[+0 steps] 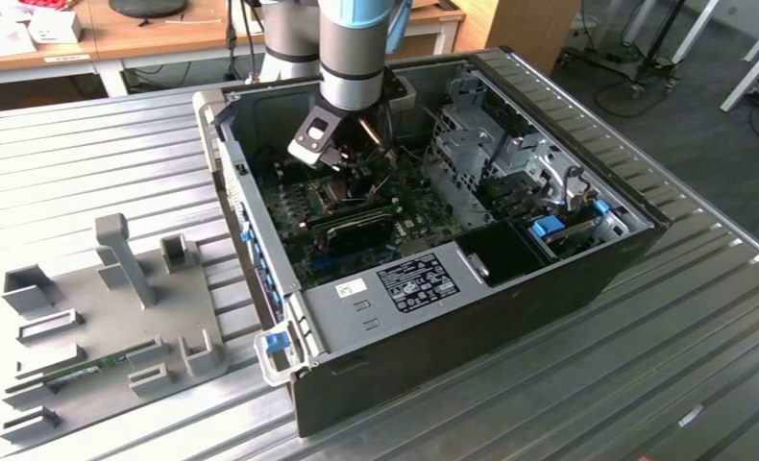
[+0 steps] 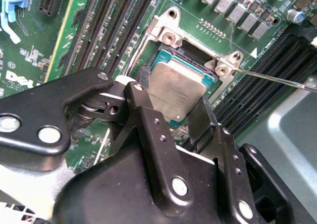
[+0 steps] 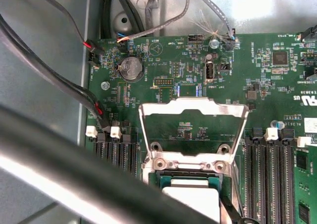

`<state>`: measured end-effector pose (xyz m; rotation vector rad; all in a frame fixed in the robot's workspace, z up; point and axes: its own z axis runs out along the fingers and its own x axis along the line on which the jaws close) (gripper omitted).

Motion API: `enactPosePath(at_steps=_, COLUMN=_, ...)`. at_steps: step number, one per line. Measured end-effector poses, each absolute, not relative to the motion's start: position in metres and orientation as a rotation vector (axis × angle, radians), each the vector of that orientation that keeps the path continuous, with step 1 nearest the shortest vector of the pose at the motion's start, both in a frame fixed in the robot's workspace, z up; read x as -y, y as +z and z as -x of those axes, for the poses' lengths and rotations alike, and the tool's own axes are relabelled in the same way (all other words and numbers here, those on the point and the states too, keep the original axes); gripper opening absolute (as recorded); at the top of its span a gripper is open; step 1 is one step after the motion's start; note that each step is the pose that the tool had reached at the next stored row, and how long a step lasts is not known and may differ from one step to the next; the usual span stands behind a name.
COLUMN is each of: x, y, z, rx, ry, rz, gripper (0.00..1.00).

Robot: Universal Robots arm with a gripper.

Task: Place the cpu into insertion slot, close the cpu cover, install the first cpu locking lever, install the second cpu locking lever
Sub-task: 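Place the cpu into insertion slot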

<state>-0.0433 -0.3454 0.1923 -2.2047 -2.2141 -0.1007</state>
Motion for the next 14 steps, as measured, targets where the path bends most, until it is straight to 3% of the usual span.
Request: enactPosePath(at_steps=14, x=0.3457, y=0.1937, z=0.0430, rx=2.200, ry=-0.100, rz=2.220, gripper=0.54)
